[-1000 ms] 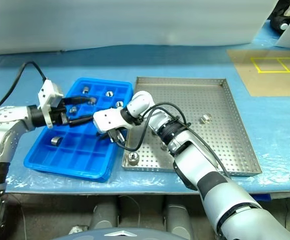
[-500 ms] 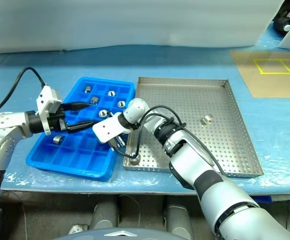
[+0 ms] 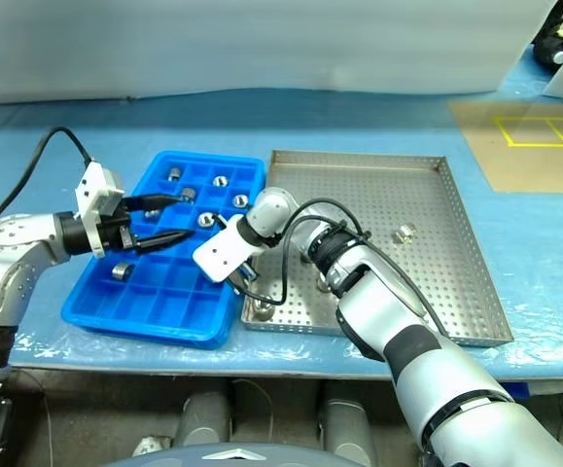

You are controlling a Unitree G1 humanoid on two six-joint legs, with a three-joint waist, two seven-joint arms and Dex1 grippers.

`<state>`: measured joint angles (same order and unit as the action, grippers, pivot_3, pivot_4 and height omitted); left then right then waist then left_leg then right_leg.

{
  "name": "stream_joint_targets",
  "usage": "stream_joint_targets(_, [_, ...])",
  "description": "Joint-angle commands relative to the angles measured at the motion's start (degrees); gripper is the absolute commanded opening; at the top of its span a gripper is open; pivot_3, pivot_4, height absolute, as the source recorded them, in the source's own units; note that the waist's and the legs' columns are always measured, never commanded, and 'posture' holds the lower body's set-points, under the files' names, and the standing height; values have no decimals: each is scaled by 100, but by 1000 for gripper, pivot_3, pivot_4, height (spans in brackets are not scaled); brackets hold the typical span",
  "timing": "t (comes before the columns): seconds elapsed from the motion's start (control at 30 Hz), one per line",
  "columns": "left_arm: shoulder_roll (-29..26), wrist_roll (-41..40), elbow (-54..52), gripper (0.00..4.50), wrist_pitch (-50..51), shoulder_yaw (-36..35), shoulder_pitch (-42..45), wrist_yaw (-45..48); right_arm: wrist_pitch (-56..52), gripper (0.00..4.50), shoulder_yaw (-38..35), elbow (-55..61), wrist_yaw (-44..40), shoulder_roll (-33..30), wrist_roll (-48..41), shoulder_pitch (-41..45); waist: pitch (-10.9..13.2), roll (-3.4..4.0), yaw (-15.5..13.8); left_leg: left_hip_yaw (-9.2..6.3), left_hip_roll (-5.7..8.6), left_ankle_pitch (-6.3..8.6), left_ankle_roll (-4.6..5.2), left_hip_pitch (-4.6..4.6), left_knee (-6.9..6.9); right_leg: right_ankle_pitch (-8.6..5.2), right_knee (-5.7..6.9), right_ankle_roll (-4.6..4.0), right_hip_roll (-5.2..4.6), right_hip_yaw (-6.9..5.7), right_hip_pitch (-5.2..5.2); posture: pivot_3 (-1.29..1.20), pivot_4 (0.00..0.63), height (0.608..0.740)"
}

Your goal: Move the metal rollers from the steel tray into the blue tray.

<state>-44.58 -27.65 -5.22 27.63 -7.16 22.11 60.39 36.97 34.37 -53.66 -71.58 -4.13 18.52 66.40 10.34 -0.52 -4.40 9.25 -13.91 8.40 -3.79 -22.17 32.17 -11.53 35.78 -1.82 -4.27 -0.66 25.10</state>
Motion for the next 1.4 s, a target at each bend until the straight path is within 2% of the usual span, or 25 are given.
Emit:
stream_joint_targets(0.03, [3, 9, -42, 4100, -125, -37, 122, -18, -26, 451, 68, -18, -230, -167, 70, -7, 0, 0, -4, 0, 0, 1, 2, -2, 0, 0, -2, 0, 0, 0, 0, 59, 150, 740])
stream_joint_targets(0.53, [97, 34, -29, 4100, -164, 67, 159, -73, -26, 451, 47, 52, -323, -348, 74, -28, 0, 0, -20, 0, 2, 4, 6, -2, 4, 0, -3, 0, -3, 0, -4, 46, 150, 740])
stream_joint_targets(0.73, [169, 30, -75, 4100, -152, 140, 196, -116, -312, 451, -325, 107, -207, -268, -299, 77, 0, 0, -19, 0, 2, 4, 6, -2, 4, 0, -2, 0, -3, 0, -3, 44, 150, 740])
stream_joint_targets(0.9, [329, 42, -65, 4100, -176, 269, 235, -118, -1966, 451, -1326, 778, -545, -492, -1432, 43, 0, 0, -2, 0, -1, 3, 6, -5, 3, 0, -2, 0, 1, 0, 2, 22, 150, 740])
stream_joint_targets(1.03, [420, 57, 87, 4100, -222, 368, 359, -44, -3114, 451, -1697, 1655, -769, -1026, -1817, -320, -1, -1, 10, 0, -3, 4, 6, -6, 0, 0, -6, 0, 5, -2, 2, -10, 150, 740])
stream_joint_targets(1.2, [700, 265, 512, 4100, -445, 785, 767, 179, -4231, 451, -2273, 2482, 57, -1726, -1929, -1001, 0, -1, 14, 2, 0, 3, 5, -5, 3, 1, -8, 0, 4, 3, 1, -76, 150, 740])
stream_joint_targets(1.37, [1059, 422, 940, 4100, -716, 1149, 1182, 473, -5421, 451, -2950, 3627, 839, -2041, -2333, -1836, 0, -1, 65, 6, 1, -8, -13, 0, 0, 1, -8, 2, 8, 12, 3, -158, 150, 740])
stream_joint_targets(1.4, [1175, 480, 1110, 4100, -790, 1243, 1310, 527, -5619, 639, -3118, 3869, 983, -2134, -2423, -2063, 0, -1, 82, 8, 1, -9, -14, 1, -1, 1, -8, 2, 8, 13, 5, -172, 150, 740])
